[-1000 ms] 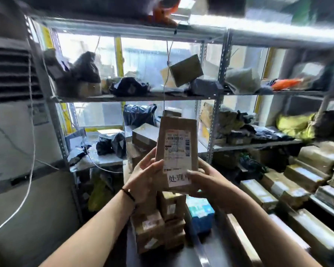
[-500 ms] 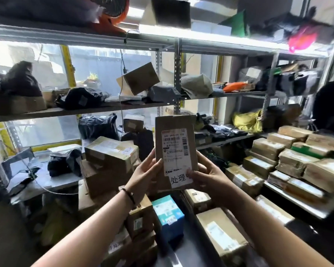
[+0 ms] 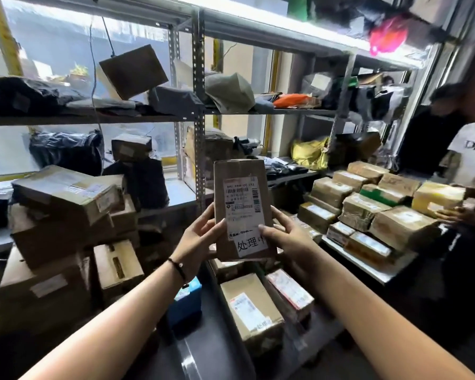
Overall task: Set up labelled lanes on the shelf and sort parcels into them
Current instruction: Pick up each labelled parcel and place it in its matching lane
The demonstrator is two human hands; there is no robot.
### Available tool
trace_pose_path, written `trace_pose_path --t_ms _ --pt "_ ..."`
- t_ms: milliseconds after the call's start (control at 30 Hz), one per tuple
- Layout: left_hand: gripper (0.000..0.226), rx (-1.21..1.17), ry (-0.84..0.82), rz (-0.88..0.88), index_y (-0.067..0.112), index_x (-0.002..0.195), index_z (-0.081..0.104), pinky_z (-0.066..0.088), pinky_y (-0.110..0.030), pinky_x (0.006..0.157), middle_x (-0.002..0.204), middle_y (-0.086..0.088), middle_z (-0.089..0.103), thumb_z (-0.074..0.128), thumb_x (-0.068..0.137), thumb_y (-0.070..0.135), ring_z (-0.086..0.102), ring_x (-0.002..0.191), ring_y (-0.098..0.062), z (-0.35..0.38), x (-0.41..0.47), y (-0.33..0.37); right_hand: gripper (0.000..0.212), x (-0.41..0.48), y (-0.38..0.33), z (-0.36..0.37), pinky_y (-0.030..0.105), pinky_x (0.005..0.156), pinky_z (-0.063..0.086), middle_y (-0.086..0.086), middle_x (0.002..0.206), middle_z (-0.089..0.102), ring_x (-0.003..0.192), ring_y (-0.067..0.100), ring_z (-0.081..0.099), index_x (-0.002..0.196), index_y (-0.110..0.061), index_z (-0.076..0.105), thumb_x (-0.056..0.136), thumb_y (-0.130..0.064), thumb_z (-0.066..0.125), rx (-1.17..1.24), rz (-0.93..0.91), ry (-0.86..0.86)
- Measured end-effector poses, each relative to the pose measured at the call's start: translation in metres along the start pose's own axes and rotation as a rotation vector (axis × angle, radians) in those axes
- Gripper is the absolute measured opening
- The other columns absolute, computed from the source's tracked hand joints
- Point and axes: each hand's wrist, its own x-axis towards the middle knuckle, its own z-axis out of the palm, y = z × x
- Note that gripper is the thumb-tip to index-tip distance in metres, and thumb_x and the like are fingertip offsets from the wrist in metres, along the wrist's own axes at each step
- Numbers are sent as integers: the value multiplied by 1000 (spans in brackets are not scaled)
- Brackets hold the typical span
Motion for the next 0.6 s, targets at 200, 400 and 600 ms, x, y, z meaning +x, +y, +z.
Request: trace_pose_path --t_ms 200,400,600 --pt "69 -17 44 -36 40 146 41 56 -46 83 130 -5 67 72 85 37 64 119 -25 18 19 -49 54 22 13 -39 35 66 62 8 104 78 95 24 76 141 -32 47 95 -13 68 -89 41 6" --pt "106 -93 185 -194 39 153 28 58 -44 79 127 3 68 83 62 49 67 114 -21 10 56 -96 60 66 42 -66 30 60 59 0 99 79 87 16 77 148 -27 43 96 -14 67 -107 161 -39" --pt "100 -169 172 -281 31 150 36 56 -50 91 130 -3 67 87 65 44 66 117 -25 -5 95 -146 49 130 69 -85 36 66 58 -1 105 72 89 17 73 139 -34 47 96 -24 68 -184 268 -34"
